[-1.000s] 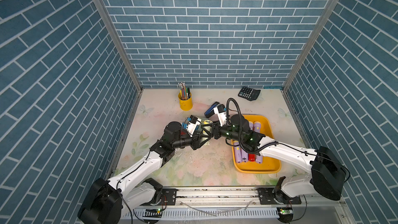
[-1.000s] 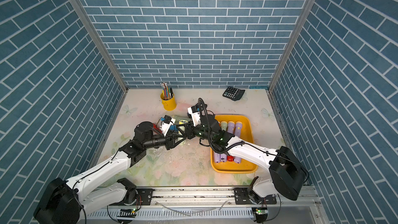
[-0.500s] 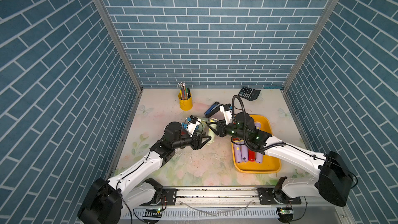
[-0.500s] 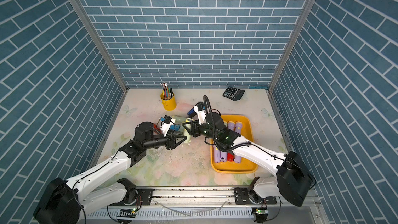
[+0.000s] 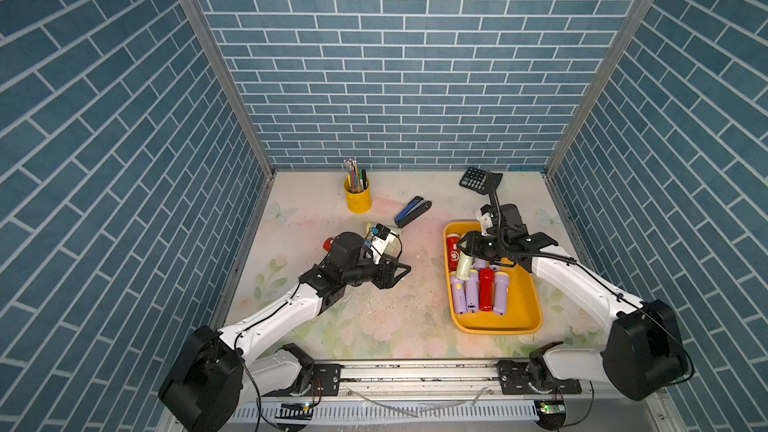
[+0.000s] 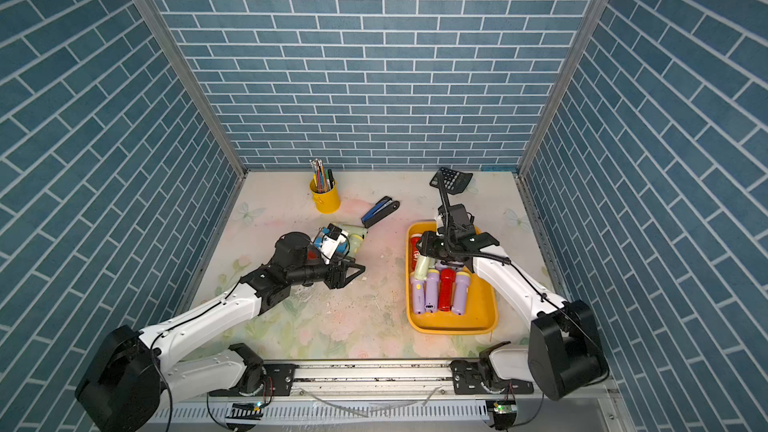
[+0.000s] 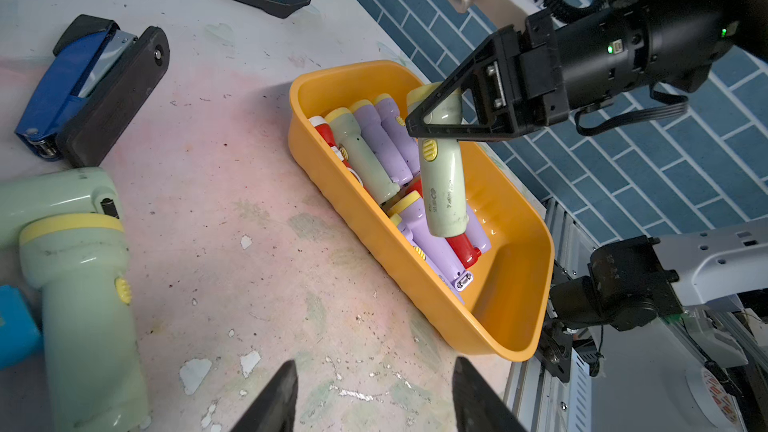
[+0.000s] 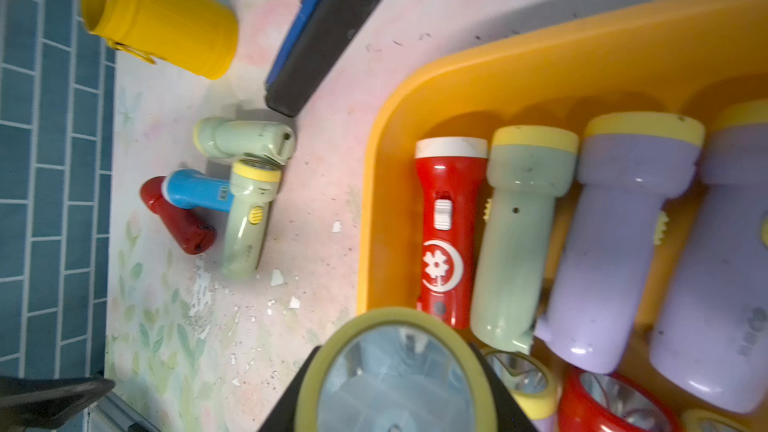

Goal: Put the flashlights into the storage boxes
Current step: Place the flashlight at the storage box.

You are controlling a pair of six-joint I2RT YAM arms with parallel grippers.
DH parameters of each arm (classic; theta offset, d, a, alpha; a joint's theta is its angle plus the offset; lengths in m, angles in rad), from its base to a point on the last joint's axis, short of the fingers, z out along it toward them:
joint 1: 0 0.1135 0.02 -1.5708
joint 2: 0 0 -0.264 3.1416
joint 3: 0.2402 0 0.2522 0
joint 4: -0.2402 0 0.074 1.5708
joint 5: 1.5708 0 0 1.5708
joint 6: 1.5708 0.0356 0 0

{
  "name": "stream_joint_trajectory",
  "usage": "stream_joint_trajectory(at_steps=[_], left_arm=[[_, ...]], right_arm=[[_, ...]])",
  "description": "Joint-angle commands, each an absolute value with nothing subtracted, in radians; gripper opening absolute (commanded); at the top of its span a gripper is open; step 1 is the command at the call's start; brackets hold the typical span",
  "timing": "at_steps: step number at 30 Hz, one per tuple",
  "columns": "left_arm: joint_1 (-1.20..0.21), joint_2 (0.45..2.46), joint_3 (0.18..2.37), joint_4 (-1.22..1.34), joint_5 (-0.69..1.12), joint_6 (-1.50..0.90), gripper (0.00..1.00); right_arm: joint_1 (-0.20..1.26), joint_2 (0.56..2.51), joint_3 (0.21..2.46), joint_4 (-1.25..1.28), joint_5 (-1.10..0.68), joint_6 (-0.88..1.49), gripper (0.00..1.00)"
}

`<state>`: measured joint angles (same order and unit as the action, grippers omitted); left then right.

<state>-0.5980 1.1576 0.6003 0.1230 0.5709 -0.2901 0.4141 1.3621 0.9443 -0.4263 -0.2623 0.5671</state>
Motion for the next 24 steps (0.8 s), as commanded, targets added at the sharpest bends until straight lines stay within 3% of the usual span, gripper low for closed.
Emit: stream_joint_trajectory(at_steps=[1,13,24], left_arm=[[-0.606,1.17,0.635,0.102,0.546,-0.268,0.6],[-0.606,1.198,0.658,0.069,0.528,-0.25,0.59],[-0.607,1.198,0.664,0.055,0.521,-0.241,0.59]], right_arm=[[0.367,1.433,1.041,-0.515,-0.303,0.499,0.4],[0.311,1.671,1.21,-0.526,-0.384,0.459,0.4],[0.311,1.759,1.279,-0.564,-0.391,0.446,0.41]])
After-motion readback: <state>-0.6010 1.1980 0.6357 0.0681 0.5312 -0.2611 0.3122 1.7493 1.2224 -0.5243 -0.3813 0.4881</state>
